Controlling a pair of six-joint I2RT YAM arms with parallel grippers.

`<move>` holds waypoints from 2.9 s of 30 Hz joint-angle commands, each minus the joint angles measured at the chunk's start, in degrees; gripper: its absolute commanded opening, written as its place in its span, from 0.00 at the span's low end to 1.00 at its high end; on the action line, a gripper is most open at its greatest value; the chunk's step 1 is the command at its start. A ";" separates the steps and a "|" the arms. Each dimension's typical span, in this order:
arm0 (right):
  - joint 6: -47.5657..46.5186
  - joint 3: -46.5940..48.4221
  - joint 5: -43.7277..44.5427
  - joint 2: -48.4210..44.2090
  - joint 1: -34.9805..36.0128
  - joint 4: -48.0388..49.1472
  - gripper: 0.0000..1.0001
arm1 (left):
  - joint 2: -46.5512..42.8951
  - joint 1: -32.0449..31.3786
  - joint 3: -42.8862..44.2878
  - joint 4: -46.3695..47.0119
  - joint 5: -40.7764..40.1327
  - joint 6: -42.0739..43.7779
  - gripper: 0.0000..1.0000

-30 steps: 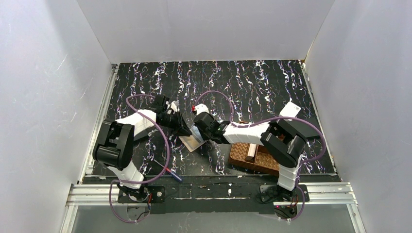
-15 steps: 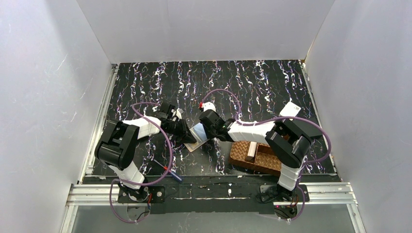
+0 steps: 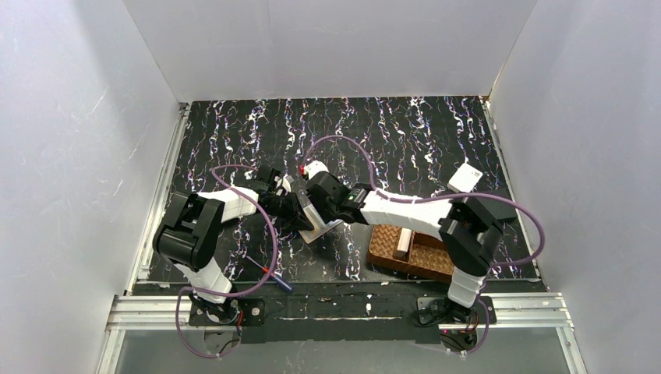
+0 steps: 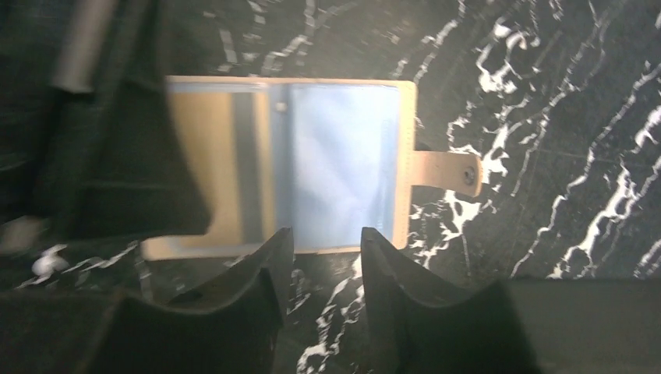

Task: Put the credit cards into the card holder
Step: Turn over the card slot in the card holder.

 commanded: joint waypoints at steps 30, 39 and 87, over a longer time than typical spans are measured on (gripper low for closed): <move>1.59 -7.35 -11.92 6.64 -16.07 5.51 0.18 | 1.63 0.82 -1.76 -8.69 -9.60 5.29 0.00; 0.04 -6.60 -14.11 4.18 -15.98 4.08 0.20 | 0.16 0.92 -0.64 -10.24 -8.32 6.25 0.00; 4.13 -12.81 -21.19 -0.26 -14.96 9.86 0.28 | 3.94 2.62 1.95 -5.48 -3.56 5.41 0.11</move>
